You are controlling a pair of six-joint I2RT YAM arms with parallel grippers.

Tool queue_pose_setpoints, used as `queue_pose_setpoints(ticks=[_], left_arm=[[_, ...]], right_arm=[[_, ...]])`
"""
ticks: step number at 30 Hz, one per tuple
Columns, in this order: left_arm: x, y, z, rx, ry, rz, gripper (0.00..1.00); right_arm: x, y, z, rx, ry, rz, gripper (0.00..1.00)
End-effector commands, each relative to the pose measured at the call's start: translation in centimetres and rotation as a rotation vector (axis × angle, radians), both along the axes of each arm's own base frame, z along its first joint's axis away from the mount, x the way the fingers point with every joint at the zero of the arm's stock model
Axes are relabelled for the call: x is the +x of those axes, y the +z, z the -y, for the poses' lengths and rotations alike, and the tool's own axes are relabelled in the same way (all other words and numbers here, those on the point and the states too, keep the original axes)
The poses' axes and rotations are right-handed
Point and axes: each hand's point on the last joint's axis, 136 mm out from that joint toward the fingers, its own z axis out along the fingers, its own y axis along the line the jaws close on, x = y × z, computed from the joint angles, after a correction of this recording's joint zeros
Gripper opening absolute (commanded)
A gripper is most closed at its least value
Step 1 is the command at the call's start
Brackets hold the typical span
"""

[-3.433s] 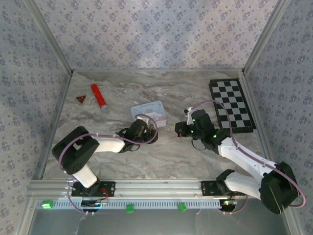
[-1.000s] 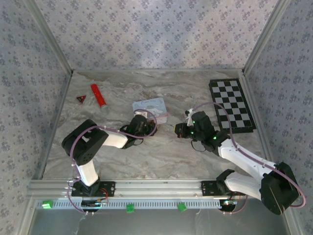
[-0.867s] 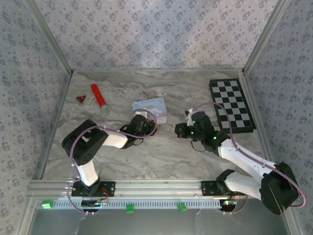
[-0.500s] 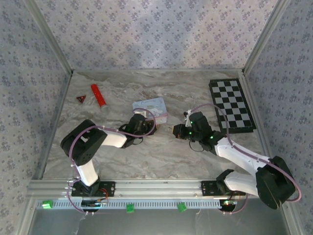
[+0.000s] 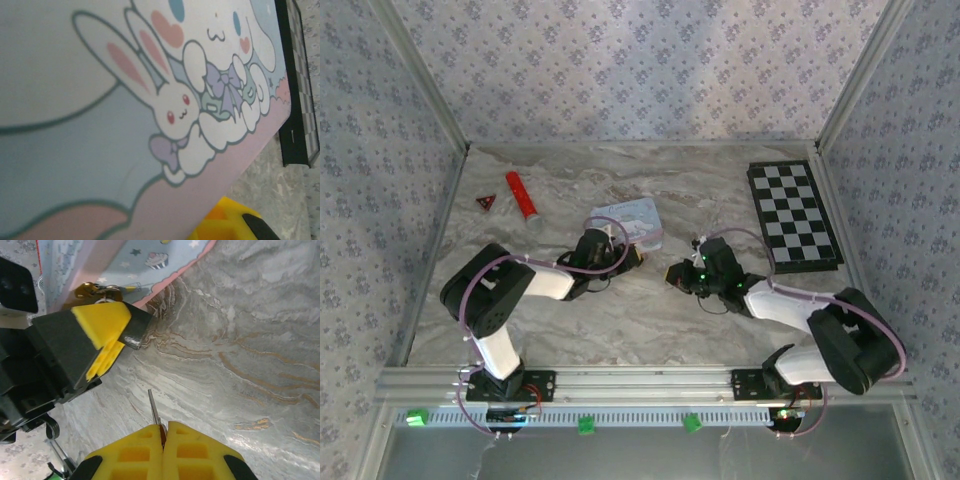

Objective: Unlock the padlock with the key

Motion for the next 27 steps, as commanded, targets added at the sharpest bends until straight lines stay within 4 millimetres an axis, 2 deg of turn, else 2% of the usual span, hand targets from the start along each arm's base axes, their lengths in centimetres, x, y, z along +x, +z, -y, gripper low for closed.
queue_pose_setpoints(ticks=[1,5,16,27], left_arm=[[0.4,3.3,1.2,-0.141,-0.018,0.031,0.14],[0.4,3.2,1.3,-0.188,-0.008,-0.006,0.14],[0.6,3.2,1.9,-0.276,0.005,-0.081,0.12],[0.6,3.0,2.1,-0.289,-0.001,-0.102,0.1]], right_arm=[[0.3,0.2,-1.2,0.102,-0.011,-0.034,0.0],[1.0,0.0,-1.6,0.163,-0.029,-0.046,0.0],[2.5,-0.9,-1.1,0.268,-0.064,-0.066,0.0],[3.0,-2.3,-0.6,0.332,-0.065,-0.085,0.0]])
